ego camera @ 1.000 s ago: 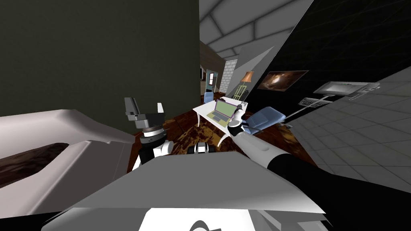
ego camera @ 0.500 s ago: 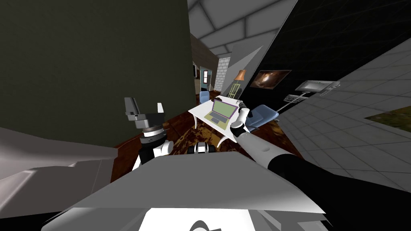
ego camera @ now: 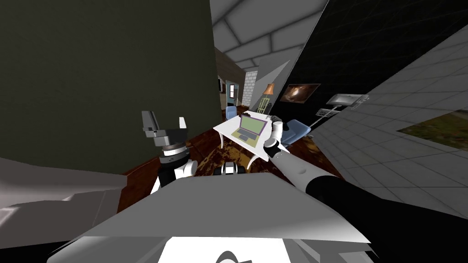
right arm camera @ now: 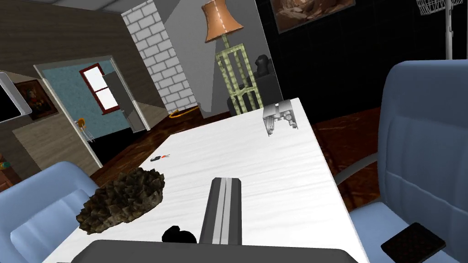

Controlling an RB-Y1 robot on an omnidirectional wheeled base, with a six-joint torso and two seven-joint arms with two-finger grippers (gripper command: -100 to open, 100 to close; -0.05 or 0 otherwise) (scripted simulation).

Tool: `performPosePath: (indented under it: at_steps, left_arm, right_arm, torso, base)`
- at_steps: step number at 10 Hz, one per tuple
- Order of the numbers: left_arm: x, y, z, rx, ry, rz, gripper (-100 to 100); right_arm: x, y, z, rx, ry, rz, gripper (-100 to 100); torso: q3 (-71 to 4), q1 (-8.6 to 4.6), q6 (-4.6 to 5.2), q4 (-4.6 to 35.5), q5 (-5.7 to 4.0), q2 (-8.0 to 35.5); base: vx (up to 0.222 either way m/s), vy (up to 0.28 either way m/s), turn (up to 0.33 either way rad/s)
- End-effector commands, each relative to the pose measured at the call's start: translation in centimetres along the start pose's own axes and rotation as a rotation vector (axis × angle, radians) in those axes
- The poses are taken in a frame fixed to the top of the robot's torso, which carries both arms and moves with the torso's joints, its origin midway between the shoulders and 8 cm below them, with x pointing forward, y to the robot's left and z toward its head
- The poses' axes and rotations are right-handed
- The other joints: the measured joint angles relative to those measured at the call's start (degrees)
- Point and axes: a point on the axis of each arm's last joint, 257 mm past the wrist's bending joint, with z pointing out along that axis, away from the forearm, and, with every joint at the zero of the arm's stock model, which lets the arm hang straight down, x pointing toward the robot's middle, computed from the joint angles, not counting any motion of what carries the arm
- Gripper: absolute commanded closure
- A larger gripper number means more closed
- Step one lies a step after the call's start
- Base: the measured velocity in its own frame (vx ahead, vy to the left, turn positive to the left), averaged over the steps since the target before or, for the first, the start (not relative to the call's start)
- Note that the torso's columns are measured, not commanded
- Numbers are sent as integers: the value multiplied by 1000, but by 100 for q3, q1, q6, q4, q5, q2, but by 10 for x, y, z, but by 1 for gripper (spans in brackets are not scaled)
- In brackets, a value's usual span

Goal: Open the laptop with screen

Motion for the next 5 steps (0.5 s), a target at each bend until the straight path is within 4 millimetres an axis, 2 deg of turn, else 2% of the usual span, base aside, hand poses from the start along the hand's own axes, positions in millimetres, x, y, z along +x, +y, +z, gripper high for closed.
performPosePath:
  at_steps: [1,2,5]
  left_arm:
    - [0,0,0,0,0,0,0]
    - [0,0,0,0,0,0,0]
    - [0,0,0,0,0,0,0]
  right_arm:
    - [13,4,4,38,-32,-264,100]
    - [9,-8,5,61,-44,-336,100]
    - [3,-41,4,110,-47,-486,100]
  torso:
    - [-4,9,-16,-5,1,5]
    - [37,1,-21,14,-1,72]
    - [72,-19,-11,33,-6,119]
  base:
    - [158,91,-264]
    - [42,42,-60]
    - [-25,-12,13]
